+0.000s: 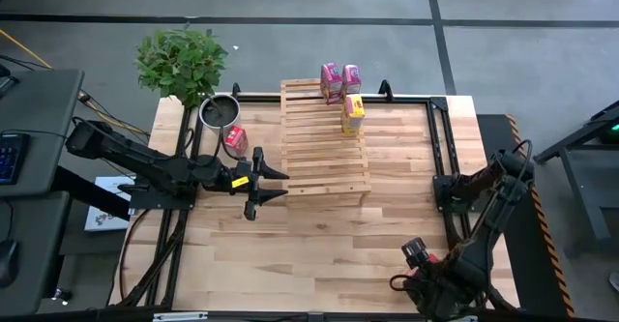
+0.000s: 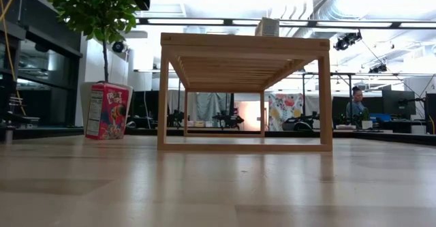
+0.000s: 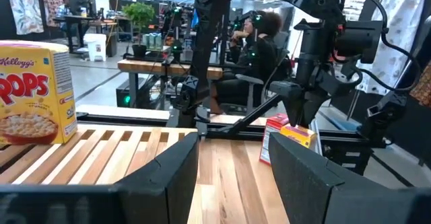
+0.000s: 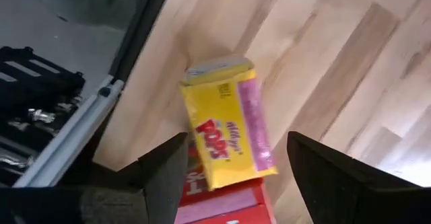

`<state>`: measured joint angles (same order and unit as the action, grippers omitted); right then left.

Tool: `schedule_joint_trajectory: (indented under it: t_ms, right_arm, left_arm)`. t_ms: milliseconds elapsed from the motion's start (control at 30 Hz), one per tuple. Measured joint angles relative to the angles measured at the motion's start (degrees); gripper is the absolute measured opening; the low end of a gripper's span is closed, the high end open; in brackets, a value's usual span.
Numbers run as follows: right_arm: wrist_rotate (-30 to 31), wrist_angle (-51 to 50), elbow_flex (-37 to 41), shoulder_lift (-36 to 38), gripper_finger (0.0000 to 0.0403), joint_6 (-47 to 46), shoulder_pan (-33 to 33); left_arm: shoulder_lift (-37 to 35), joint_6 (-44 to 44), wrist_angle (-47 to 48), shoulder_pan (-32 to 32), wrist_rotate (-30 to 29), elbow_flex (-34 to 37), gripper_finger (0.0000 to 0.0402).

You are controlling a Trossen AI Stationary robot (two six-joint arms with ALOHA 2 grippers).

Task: Stack cereal on shelf
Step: Put the yellow cereal box on the shelf aligned with other yellow cereal box

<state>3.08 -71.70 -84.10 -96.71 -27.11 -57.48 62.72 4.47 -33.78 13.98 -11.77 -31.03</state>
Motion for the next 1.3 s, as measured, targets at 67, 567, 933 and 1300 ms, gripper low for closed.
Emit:
schedule_joint_trajectory:
  t_ms: [67, 567, 933, 1300]
  right_arm:
    - [-0.3, 0.4, 0.3, 0.0, 0.0245, -1.3, -0.5]
    - [2.4, 1.7, 0.5, -0.1, 0.0245, -1.2, -1.1]
    - [1.5, 1.7, 0.6, -3.9, 0.0245, 4.1, -1.1]
    - [2.8, 2.6, 0.6, -6.1, 0.0241, 7.5, -1.1]
  left_arm:
    - [0.0, 0.0, 0.0, 0.0, 0.0, 0.0, 0.0170]
    - [0.0, -0.6, 0.0, -0.1, -2.4, 0.0, 0.0170]
    - [0.0, -0.6, 0.0, -0.1, -2.4, 0.0, 0.0170]
    - [0.0, -0.6, 0.0, -0.1, -2.4, 0.0, 0.0170]
